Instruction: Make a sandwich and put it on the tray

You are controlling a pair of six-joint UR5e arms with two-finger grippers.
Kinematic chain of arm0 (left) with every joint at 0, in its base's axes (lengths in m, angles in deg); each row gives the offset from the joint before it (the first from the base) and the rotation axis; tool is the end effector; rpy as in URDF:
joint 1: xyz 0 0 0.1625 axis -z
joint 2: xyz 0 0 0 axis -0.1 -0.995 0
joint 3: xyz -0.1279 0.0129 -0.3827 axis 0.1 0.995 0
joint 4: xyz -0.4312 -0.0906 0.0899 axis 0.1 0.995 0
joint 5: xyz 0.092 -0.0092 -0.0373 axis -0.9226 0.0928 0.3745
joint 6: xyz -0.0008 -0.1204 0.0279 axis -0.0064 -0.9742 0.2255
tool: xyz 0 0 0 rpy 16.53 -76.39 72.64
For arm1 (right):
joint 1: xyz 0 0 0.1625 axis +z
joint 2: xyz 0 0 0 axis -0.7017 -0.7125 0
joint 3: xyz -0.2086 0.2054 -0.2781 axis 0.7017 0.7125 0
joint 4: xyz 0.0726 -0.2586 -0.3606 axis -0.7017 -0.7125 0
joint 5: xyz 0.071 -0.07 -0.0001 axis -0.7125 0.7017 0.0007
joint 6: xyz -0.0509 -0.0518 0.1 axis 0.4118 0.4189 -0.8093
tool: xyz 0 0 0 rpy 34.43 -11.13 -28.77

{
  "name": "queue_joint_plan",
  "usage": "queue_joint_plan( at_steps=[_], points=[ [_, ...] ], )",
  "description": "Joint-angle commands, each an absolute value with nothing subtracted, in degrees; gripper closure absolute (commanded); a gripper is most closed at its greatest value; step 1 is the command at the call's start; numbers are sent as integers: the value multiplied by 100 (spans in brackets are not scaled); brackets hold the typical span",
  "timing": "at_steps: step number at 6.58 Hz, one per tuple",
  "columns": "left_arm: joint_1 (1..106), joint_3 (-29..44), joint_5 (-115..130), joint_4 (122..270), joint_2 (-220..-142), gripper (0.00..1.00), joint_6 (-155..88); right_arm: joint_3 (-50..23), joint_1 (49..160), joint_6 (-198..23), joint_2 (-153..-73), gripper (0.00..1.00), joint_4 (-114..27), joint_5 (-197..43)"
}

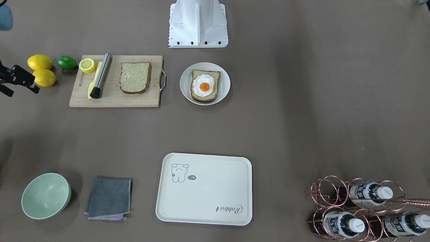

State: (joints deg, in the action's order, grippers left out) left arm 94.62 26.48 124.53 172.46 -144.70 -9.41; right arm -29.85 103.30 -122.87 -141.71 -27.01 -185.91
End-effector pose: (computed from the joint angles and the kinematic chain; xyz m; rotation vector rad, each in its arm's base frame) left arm -0.1153 -0.4057 0.5962 0.2354 0.8195 0.0236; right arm -0.2158 -0.4535 0.4838 0.0460 -0.9741 0.0729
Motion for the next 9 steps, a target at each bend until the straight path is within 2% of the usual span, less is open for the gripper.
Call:
queue_joint_plan(
  at_steps=[1,4,7,9],
  points=[
    [9358,2644,12461,17237,-14534,2,-1083,-3294,9139,-13894,-14040,1,-2385,-17853],
    [9322,2626,12461,17229,-14596,2,-1181,-3490,7870,-15008,-13636,2,-2385,-16919],
    [9322,2591,12461,17202,-14657,2,-1189,-3507,7462,-15230,-13565,2,-2393,-16547],
    [9314,2547,12461,17202,-14745,3,-1259,-3507,7383,-15230,-13564,6,-2411,-16547]
  ],
)
